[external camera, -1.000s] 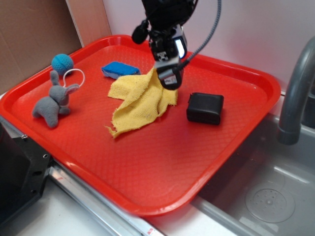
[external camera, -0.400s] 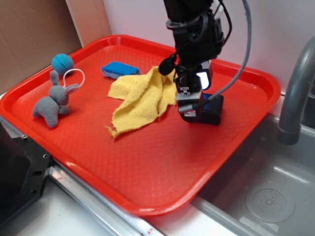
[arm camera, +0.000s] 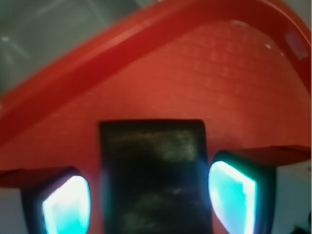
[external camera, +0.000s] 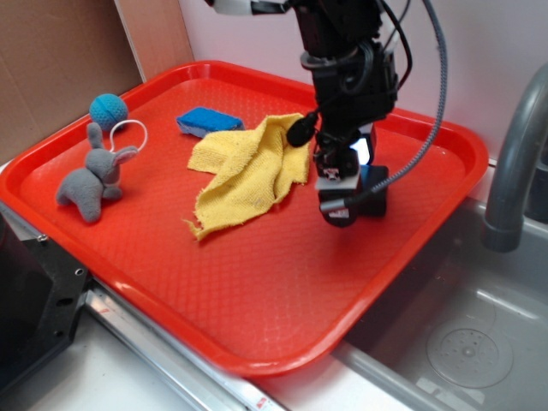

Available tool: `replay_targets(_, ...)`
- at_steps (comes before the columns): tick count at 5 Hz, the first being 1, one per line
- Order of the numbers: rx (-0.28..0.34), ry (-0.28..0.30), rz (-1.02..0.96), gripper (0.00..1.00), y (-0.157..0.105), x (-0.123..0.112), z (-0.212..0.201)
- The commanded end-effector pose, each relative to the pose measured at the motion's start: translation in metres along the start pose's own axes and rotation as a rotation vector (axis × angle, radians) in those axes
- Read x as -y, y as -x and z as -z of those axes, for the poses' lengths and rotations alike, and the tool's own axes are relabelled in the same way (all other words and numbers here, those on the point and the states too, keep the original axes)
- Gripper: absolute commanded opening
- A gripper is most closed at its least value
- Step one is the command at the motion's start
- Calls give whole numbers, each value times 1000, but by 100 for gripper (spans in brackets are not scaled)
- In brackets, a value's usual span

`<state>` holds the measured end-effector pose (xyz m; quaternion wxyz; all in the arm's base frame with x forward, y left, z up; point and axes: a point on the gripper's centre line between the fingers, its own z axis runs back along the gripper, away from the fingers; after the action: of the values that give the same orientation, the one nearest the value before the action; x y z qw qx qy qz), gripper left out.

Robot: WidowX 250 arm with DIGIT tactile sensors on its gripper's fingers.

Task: Grab the black box.

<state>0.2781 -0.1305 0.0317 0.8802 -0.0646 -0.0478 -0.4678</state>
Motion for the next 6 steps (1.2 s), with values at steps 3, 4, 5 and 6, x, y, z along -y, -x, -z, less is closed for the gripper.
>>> replay_targets(3,-76,-104,-157,0,-11,7,2)
replay_targets(4,-160,-99,-292,0,-2,4,-28)
replay_targets(5,-167,-44,-547,0,20,-5,-71)
replay_targets(6,-127,13,-751,0,47,-8,-112)
